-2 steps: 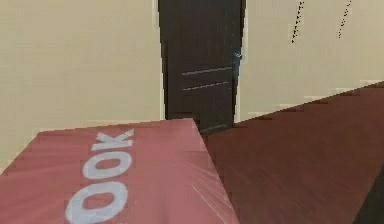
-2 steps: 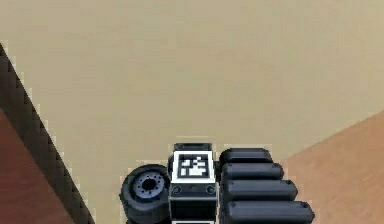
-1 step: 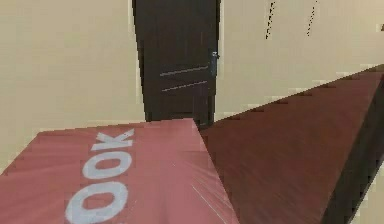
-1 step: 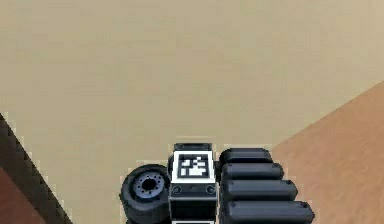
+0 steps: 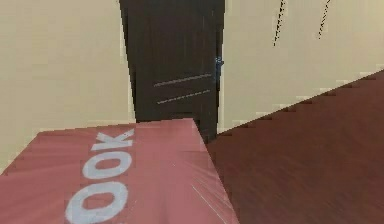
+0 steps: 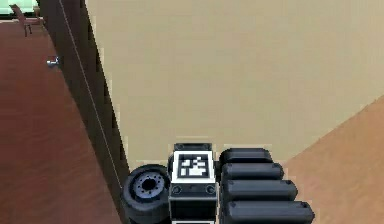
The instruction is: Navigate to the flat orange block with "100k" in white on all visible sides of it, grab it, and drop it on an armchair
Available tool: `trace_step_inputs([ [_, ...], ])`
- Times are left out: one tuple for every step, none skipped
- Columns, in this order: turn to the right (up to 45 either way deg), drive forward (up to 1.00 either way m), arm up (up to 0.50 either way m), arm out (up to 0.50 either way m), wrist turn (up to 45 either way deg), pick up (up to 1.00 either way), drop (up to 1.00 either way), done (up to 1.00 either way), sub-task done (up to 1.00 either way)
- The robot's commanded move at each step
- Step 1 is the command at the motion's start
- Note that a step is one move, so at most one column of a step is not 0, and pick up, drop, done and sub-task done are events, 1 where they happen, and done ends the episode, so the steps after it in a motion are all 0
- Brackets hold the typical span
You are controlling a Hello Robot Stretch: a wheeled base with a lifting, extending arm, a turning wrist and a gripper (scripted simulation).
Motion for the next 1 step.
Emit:
trace_step_inputs([
  [9.0,0.0,0.0,0.0,0.0,0.0,0.0,0.0,0.0],
])
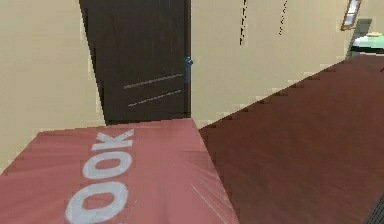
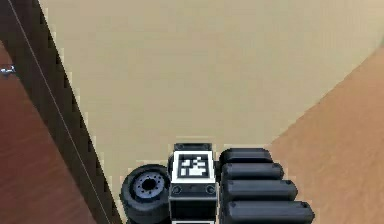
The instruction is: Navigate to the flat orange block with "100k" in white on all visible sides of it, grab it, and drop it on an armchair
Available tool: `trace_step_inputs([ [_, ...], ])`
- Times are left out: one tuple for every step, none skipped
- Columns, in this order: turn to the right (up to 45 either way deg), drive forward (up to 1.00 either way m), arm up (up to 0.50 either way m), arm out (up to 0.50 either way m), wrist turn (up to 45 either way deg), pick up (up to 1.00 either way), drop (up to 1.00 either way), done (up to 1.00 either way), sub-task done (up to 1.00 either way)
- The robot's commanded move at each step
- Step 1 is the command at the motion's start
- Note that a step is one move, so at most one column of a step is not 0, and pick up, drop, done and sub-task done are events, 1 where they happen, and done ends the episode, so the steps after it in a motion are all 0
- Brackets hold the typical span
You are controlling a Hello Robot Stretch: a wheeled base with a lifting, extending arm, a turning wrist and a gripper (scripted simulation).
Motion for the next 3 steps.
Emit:
trace_step_inputs([
  [0.0,0.55,0.0,0.0,0.0,0.0,0.0,0.0,0.0],
  [24.0,0.0,0.0,0.0,0.0,0.0,0.0,0.0,0.0],
  [0.0,0.05,0.0,0.0,0.0,0.0,0.0,0.0,0.0],
])
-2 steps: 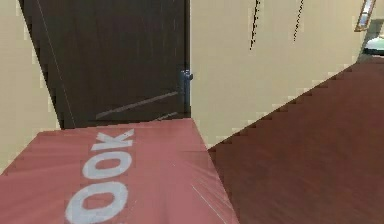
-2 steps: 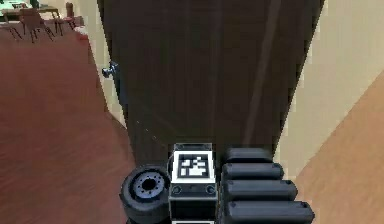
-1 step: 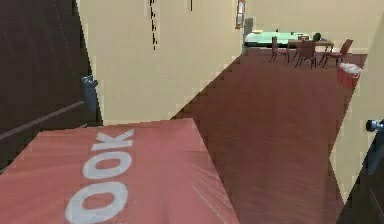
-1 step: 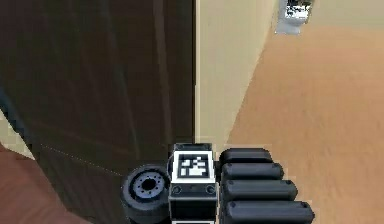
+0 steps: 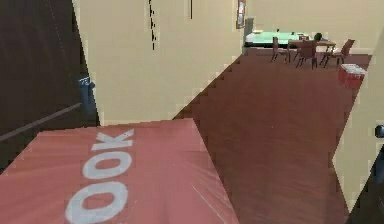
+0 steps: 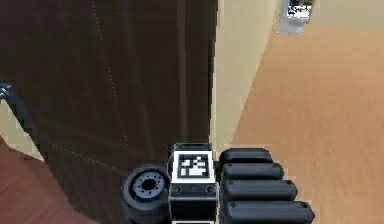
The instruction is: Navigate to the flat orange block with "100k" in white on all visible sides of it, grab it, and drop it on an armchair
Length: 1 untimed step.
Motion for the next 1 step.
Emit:
trace_step_inputs([
  [21.0,0.0,0.0,0.0,0.0,0.0,0.0,0.0,0.0],
])
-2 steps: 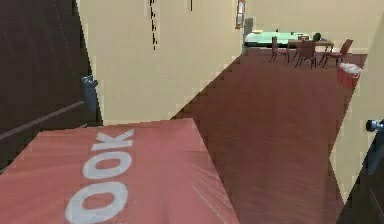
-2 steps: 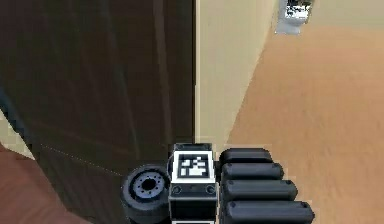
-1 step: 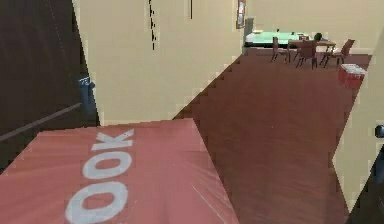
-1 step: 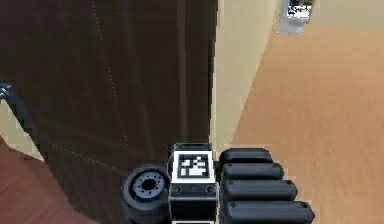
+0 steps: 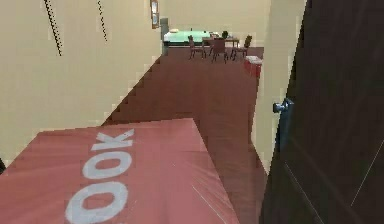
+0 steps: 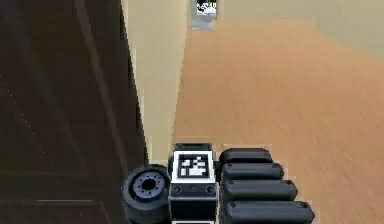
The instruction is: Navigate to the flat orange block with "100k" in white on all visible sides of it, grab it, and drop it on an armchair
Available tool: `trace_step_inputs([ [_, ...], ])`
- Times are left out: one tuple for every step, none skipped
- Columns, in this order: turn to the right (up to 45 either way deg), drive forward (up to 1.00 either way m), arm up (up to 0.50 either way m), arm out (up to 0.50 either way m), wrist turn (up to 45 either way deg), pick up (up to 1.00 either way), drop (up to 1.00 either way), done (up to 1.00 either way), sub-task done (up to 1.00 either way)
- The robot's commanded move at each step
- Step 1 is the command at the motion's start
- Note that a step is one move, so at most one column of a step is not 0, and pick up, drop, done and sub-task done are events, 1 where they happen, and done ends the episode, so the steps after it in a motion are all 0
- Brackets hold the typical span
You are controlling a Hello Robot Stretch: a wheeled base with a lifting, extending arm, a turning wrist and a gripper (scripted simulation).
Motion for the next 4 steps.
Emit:
trace_step_inputs([
  [0.0,1.0,0.0,0.0,0.0,0.0,0.0,0.0,0.0],
  [0.0,0.3,0.0,0.0,0.0,0.0,0.0,0.0,0.0],
  [12.0,0.0,0.0,0.0,0.0,0.0,0.0,0.0,0.0],
  [0.0,1.0,0.0,0.0,0.0,0.0,0.0,0.0,0.0],
])
